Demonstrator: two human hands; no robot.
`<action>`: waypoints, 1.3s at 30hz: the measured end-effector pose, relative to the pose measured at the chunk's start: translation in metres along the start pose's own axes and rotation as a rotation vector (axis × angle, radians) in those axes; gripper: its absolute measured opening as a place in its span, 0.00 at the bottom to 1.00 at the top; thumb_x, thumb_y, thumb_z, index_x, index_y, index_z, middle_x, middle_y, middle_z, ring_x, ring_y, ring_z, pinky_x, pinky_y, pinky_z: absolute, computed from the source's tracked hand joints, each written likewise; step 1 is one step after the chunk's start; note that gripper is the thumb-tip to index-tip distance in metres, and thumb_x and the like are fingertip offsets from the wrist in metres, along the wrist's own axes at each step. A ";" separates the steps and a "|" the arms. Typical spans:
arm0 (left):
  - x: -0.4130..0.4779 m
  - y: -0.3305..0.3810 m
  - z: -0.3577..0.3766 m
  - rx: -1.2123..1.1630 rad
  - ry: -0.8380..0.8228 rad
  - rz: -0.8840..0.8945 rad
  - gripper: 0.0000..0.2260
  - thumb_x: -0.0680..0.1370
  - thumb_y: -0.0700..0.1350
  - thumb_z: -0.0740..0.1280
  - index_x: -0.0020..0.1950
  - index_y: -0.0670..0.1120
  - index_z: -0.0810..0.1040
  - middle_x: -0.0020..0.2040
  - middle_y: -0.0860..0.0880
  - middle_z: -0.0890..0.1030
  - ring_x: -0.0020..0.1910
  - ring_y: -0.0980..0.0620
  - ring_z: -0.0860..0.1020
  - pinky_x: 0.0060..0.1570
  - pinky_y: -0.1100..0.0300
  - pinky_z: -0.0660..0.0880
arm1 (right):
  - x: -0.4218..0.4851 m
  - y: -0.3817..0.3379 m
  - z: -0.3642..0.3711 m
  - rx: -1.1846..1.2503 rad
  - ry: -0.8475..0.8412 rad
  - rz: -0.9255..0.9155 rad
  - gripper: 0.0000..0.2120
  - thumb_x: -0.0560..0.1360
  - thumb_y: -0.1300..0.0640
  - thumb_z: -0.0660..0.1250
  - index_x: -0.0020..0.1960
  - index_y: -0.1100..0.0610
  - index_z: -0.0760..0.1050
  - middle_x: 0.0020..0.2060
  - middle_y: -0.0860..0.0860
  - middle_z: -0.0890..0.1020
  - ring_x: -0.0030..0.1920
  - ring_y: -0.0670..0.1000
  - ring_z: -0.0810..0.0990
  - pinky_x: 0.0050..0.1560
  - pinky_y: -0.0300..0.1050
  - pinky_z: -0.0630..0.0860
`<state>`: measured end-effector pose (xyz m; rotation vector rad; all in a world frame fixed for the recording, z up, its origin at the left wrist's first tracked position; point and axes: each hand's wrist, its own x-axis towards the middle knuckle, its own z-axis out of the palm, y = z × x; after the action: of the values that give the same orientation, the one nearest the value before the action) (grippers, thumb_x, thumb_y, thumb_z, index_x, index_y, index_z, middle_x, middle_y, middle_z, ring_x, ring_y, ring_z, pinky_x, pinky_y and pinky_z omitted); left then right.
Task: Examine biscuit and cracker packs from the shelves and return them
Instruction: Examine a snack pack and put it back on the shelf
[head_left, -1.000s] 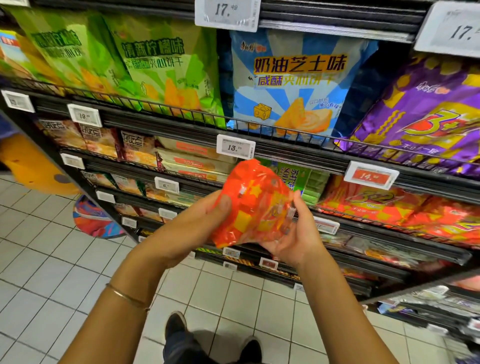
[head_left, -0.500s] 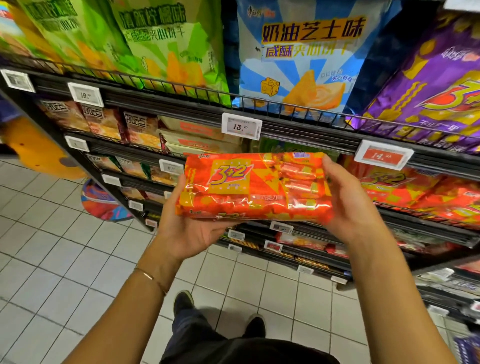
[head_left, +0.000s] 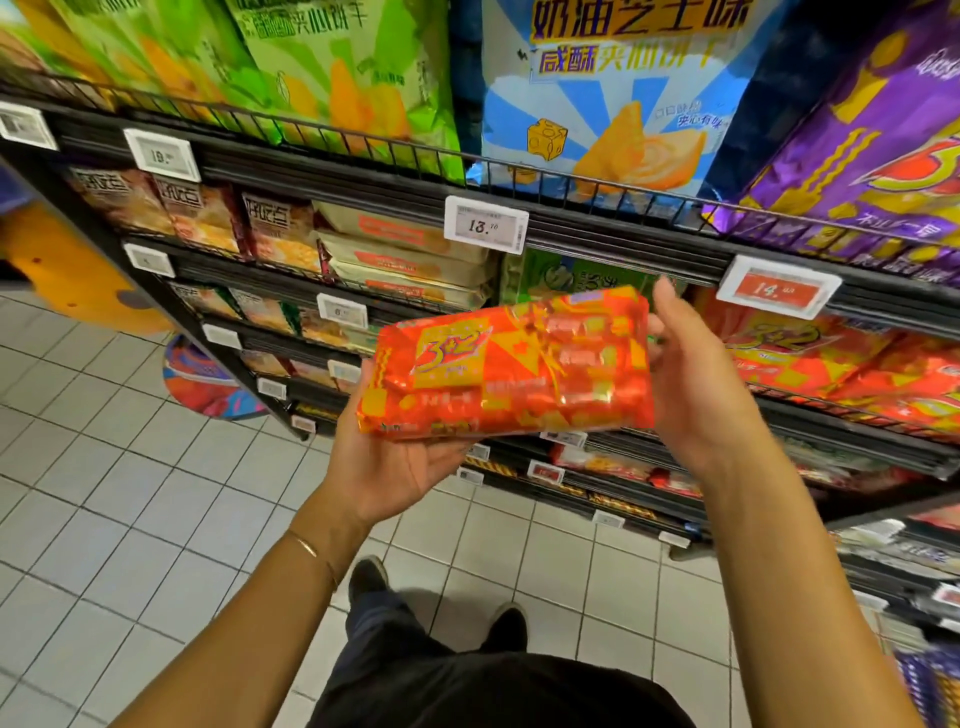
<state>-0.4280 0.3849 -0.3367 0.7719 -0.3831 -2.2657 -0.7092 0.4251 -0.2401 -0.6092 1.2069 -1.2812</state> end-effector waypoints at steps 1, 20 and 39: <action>-0.004 0.004 0.001 0.040 0.007 0.037 0.37 0.75 0.72 0.67 0.75 0.48 0.76 0.74 0.38 0.76 0.68 0.35 0.79 0.65 0.39 0.78 | -0.002 0.005 -0.002 0.022 -0.010 0.041 0.23 0.78 0.33 0.64 0.52 0.50 0.87 0.50 0.54 0.89 0.52 0.59 0.88 0.47 0.58 0.84; -0.020 -0.056 0.018 0.353 0.203 0.177 0.53 0.57 0.50 0.89 0.77 0.41 0.69 0.68 0.37 0.79 0.67 0.35 0.77 0.69 0.31 0.71 | -0.023 0.124 -0.014 0.060 -0.005 0.141 0.20 0.71 0.48 0.74 0.59 0.55 0.79 0.53 0.55 0.85 0.54 0.55 0.84 0.51 0.52 0.80; -0.049 -0.015 0.004 0.870 0.242 0.110 0.23 0.74 0.55 0.74 0.69 0.61 0.74 0.63 0.56 0.84 0.61 0.52 0.84 0.53 0.56 0.84 | -0.023 0.139 0.023 -0.071 -0.168 0.316 0.29 0.70 0.41 0.75 0.68 0.50 0.78 0.61 0.53 0.85 0.61 0.55 0.84 0.59 0.55 0.79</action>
<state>-0.4100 0.4306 -0.3200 1.3847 -1.2924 -1.8218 -0.6310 0.4759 -0.3482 -0.5415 1.1594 -0.9076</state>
